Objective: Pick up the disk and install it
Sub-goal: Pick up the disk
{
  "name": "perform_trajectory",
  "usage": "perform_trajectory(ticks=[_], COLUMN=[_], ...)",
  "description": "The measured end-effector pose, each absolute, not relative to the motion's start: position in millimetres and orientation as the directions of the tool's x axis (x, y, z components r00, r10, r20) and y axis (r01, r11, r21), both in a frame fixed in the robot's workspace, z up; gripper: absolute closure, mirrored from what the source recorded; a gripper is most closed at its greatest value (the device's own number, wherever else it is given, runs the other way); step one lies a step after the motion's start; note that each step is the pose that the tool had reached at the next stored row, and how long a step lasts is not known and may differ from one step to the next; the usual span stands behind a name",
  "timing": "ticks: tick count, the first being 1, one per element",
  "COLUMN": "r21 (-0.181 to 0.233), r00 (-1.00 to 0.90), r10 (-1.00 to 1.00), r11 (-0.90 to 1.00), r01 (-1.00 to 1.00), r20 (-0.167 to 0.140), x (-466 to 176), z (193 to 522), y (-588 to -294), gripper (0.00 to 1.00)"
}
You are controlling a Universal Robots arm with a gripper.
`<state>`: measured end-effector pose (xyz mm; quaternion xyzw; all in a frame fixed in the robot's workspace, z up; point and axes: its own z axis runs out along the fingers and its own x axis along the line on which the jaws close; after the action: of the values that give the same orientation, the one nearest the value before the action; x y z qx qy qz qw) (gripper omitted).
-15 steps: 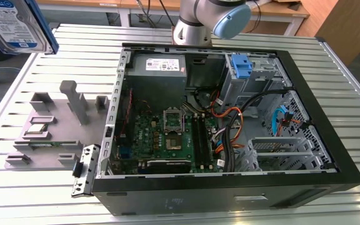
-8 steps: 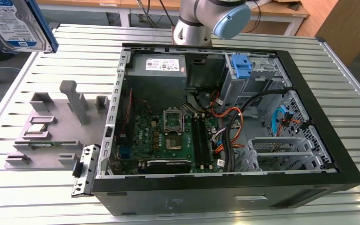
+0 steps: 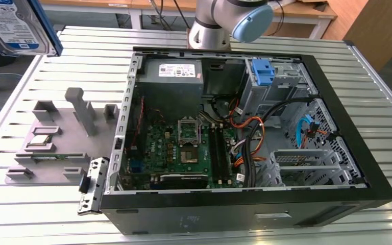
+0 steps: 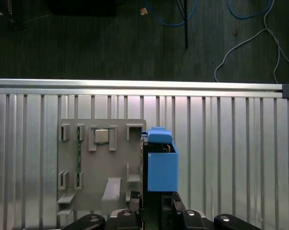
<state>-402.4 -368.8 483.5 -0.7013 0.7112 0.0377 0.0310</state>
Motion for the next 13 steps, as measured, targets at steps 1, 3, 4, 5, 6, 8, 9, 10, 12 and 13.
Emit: perform_trajectory(ticks=[1,3,4,5,6,8,9,10,12,13], r21=[0.01,0.01,0.01,0.01,0.01,0.01,0.01,0.01,0.01,0.01], r00=[-0.014,-0.014,-0.014,-0.014,-0.014,-0.014,-0.014,-0.014,-0.014,-0.014], r10=[-0.995,-0.995,-0.995,-0.995,-0.995,-0.995,-0.995,-0.995,-0.995,-0.995], r11=[0.013,0.013,0.013,0.013,0.013,0.013,0.013,0.013,0.013,0.013], r01=[-1.0,-1.0,-1.0,-1.0,-1.0,-1.0,-1.0,-1.0,-1.0,-1.0], r20=[-0.097,-0.097,-0.097,-0.097,-0.097,-0.097,-0.097,-0.097,-0.097,-0.097], x=[-402.4,-402.4,-402.4,-402.4,-402.4,-402.4,-402.4,-402.4,-402.4,-402.4], z=[483.9,485.0,485.6,486.1,486.7,488.4,489.3,490.2,491.5,491.8], y=[-368.8,-368.8,-368.8,-368.8,-368.8,-368.8,-368.7,-368.7,-368.7,-368.7], gripper=[0.65,0.65,0.65,0.65,0.65,0.65,0.65,0.65,0.65,0.65])
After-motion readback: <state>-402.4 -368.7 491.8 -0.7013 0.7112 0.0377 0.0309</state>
